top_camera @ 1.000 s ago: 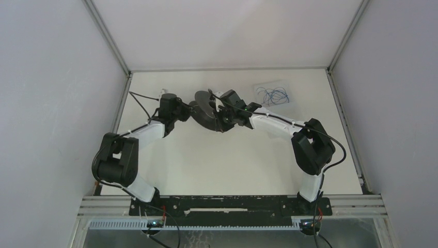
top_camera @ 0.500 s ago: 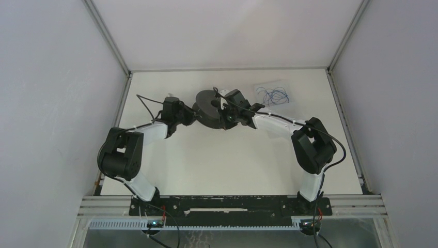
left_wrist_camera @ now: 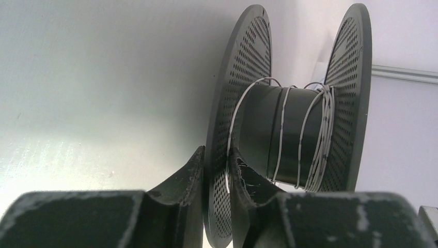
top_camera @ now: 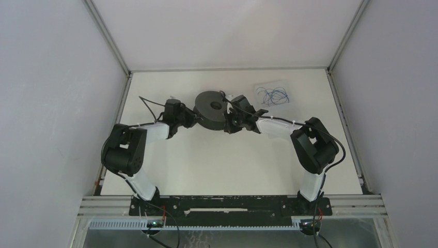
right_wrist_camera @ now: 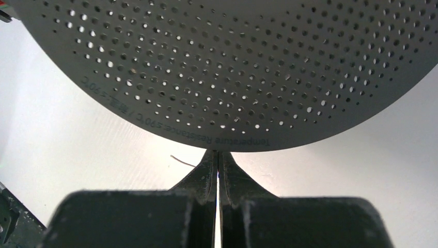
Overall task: Wrap the cables
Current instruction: Wrap the cable around the cable reel, then place the cable reel at the center of the board.
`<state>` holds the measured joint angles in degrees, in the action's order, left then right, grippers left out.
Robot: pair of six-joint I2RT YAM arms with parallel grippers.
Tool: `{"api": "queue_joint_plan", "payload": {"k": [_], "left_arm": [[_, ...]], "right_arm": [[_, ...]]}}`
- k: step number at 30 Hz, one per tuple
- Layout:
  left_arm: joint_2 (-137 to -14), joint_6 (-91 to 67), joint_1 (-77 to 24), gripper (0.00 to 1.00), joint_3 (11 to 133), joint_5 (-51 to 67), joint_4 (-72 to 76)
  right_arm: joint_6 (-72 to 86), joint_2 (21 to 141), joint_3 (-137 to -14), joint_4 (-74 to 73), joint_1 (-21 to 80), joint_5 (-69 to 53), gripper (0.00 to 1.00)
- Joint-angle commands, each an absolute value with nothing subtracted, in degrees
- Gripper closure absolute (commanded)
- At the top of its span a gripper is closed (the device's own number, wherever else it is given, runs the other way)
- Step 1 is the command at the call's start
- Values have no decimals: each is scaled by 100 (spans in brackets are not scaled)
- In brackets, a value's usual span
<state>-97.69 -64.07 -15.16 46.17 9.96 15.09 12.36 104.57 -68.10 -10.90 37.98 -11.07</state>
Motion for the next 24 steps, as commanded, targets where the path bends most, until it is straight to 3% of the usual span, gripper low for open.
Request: {"api": "queue_joint_plan", "payload": {"k": [1,24], "left_arm": [[-9843,-6289,-1556,75,4474,1049,1635],[-9890,-6080,-1290,57,4244,1128,1701]], "right_arm": [[1468,10296,-6724,-554,3784,-1148,100],[1617,10618,-6575,-357,3753,-1241,100]]}}
